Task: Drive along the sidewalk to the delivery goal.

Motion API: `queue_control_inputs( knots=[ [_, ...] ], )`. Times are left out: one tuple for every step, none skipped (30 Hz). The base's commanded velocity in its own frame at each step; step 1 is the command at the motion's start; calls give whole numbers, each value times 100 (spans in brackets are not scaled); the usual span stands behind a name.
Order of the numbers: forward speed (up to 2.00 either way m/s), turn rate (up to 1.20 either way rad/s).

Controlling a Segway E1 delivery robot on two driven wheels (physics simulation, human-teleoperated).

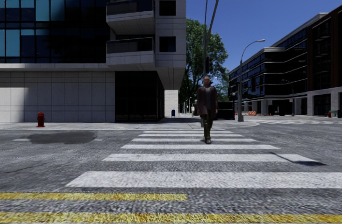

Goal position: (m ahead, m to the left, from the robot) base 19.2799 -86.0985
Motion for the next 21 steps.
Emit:
queue_control_inputs(
  knots=[
    [200,27],
    [200,27],
    [200,27],
    [200,27],
    [200,28],
    [200,28],
    [200,31],
    [200,35],
    [200,38],
    [200,38],
    [200,39],
    [200,39],
    [200,39],
    [200,39],
    [200,39],
    [200,40],
    [200,40],
    [200,30],
    [200,30],
    [200,11],
    [200,0]
  ],
)
